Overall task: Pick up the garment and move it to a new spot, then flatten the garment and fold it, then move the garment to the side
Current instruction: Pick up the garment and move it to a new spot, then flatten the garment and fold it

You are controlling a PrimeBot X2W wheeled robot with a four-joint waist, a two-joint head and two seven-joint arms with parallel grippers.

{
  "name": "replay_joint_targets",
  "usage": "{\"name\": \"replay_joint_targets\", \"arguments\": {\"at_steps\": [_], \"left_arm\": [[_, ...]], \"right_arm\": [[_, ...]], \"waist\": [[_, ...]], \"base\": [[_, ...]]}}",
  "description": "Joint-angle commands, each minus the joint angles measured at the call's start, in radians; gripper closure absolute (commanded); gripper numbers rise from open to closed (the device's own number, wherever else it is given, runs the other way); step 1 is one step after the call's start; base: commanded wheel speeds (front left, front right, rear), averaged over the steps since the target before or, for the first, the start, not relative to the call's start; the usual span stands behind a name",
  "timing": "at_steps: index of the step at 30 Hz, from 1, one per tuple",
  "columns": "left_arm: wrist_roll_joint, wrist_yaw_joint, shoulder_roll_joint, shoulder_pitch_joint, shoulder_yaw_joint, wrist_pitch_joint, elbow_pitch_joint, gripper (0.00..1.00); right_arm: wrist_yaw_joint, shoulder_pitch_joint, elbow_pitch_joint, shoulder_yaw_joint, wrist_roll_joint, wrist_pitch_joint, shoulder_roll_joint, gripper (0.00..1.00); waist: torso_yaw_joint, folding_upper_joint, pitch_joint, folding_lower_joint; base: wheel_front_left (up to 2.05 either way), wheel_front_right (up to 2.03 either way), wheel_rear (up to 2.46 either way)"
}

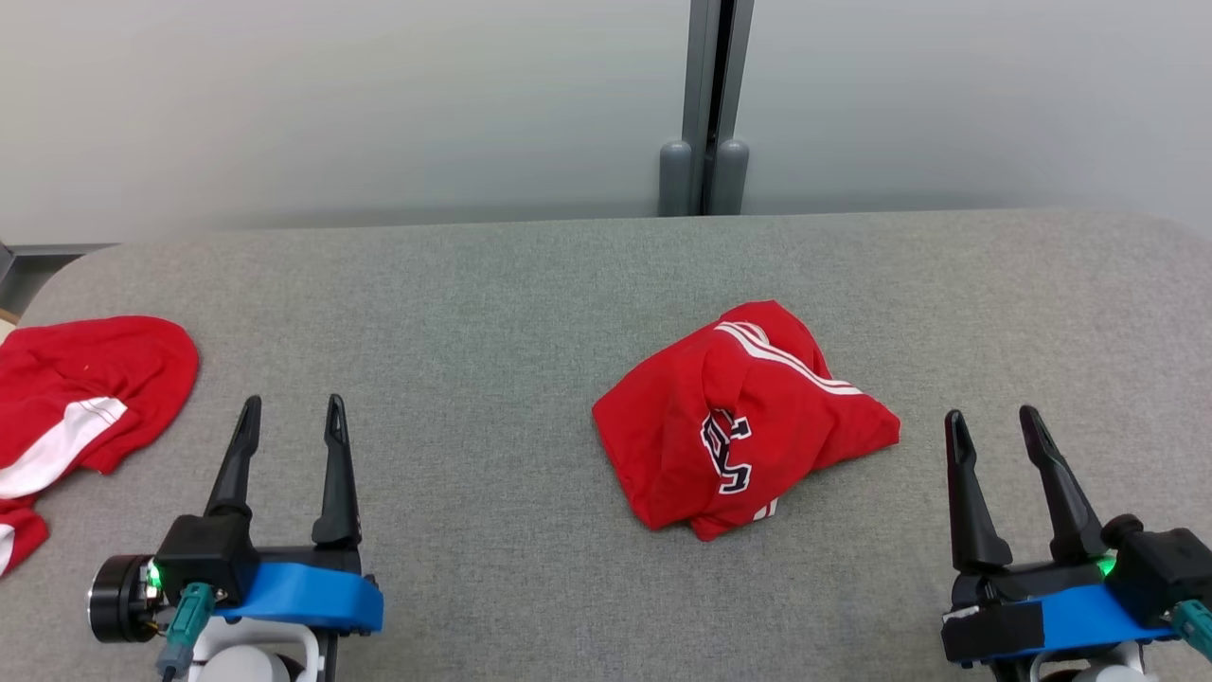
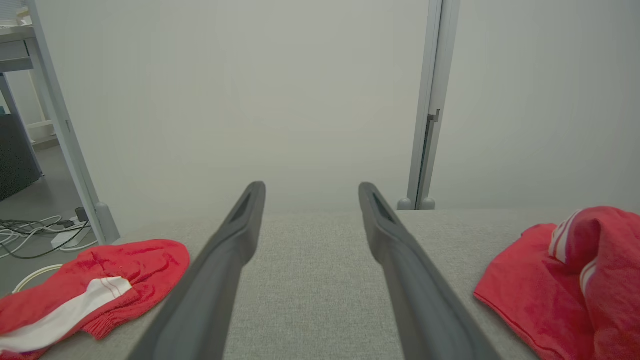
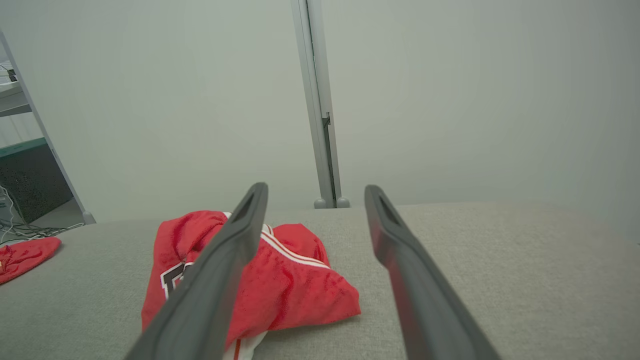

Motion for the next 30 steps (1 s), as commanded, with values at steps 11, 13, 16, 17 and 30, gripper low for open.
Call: {"name": "replay_joint_targets", "arguments": {"at_steps": [11, 13, 16, 17, 30], "left_arm": [[0.047, -0.036, -0.029, 0.053, 0.036, -0.002, 0.030, 0.00], [0.053, -0.041, -0.035, 0.056, 0.040, -0.002, 0.034, 0.00], [0.062, -0.047, -0.041, 0.055, 0.047, -0.002, 0.040, 0.00], [0.065, -0.051, -0.042, 0.054, 0.050, -0.002, 0.043, 0.00], [0.093, -0.068, -0.061, 0.041, 0.072, -0.002, 0.058, 0.00]], "right_arm": [[0.000, 0.052, 0.121, -0.017, -0.030, -0.003, -0.001, 0.00], [0.000, 0.049, 0.138, -0.016, -0.034, -0.003, -0.001, 0.00], [0.000, 0.037, 0.154, -0.015, -0.036, -0.003, -0.001, 0.00], [0.000, 0.034, 0.157, -0.015, -0.037, -0.003, -0.001, 0.00], [0.000, 0.021, 0.158, -0.018, -0.040, -0.003, -0.001, 0.00]], "waist": [[-0.002, 0.0000, -0.046, 0.0000], [0.000, 0.0000, -0.046, 0.0000], [0.003, 0.0000, -0.045, 0.0000], [0.003, 0.0000, -0.044, 0.0000], [0.013, 0.0000, -0.038, 0.0000]], "base": [[0.00, 0.00, 0.00], [0.00, 0.00, 0.00], [0.00, 0.00, 0.00], [0.00, 0.00, 0.00], [0.00, 0.00, 0.00]]}}
